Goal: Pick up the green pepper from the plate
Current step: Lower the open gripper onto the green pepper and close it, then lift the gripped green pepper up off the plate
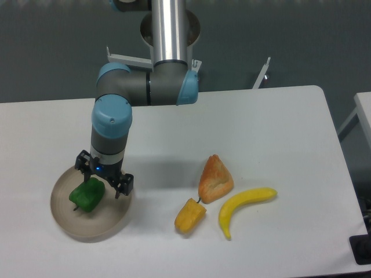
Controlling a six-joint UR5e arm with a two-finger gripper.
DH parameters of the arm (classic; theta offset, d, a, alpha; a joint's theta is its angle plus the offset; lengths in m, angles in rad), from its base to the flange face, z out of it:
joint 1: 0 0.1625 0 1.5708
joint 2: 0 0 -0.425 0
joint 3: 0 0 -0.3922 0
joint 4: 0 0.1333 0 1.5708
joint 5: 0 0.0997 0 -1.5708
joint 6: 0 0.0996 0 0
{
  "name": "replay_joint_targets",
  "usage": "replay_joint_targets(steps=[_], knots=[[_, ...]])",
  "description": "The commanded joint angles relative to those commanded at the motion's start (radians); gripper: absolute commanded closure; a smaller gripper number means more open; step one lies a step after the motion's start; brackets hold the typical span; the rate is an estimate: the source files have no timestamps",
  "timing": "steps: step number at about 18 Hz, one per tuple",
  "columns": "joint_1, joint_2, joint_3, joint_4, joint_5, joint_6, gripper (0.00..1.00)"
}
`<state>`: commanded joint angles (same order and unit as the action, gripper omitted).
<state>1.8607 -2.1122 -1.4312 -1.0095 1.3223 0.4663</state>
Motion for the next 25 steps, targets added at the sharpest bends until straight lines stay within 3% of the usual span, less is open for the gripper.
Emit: replay_joint_targets(steps=[18,19,20,22,25], knots=[[-0.043,-0.035,-0.009,0.009,0.006,0.000,0.00],[-0.043,-0.037,-0.006,0.009,0.008,0.000,0.10],[-0.043,-0.035,-0.006,0.009,0.008,0.002,0.33],[-0.043,-0.034,-0.006,0.008,0.008,0.008,0.59],[-0.041,-0.032,-0.002,0.008,0.008,0.009,0.64]])
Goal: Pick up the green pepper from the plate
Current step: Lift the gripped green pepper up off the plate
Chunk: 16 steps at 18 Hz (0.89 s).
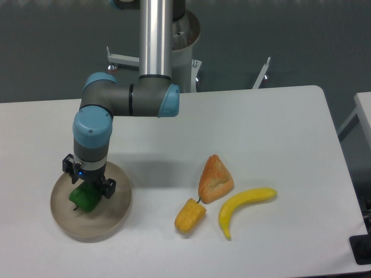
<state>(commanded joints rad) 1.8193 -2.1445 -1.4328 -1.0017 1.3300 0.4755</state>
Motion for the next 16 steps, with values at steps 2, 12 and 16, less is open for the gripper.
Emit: replay_joint_targets(steps=[2,12,16], knots=[[0.000,0.002,0.006,0.000,0.000,0.000,0.64],[0.098,0.080,0.055,-0.101,0.052,0.119,0.65],[0.190,0.115,0.075,-0.161,0.055,0.247,0.65]])
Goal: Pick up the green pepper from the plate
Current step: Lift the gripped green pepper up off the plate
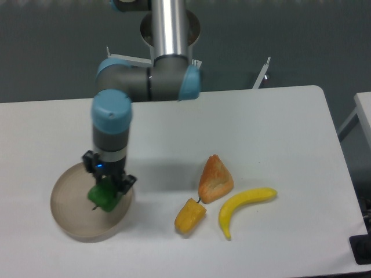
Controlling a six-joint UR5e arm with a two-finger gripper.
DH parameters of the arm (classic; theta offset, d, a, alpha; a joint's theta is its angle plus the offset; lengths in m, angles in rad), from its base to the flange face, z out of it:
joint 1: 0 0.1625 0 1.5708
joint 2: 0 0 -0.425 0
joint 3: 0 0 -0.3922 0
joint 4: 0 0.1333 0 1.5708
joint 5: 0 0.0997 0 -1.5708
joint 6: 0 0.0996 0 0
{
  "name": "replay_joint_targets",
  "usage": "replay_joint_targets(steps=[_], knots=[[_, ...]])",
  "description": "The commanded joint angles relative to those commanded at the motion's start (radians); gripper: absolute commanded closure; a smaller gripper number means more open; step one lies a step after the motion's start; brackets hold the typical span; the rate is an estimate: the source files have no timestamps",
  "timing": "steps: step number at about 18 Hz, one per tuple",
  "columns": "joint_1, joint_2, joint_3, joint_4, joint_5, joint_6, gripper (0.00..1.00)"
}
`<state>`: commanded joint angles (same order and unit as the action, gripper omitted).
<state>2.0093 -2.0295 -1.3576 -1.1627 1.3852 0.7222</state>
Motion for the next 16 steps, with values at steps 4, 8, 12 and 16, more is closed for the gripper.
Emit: replay_joint_targets(steps=[4,8,12,16], knots=[[0.097,0.018,0.003,-0.005,-0.002,0.184,0.65],[0.186,0.023,0.052,-0.090,0.002,0.356,0.65],[0.262,0.017,0.083,-0.163,0.047,0.558,0.65],[0.289,0.008,0.094,-0.153,0.063,0.592,0.65]])
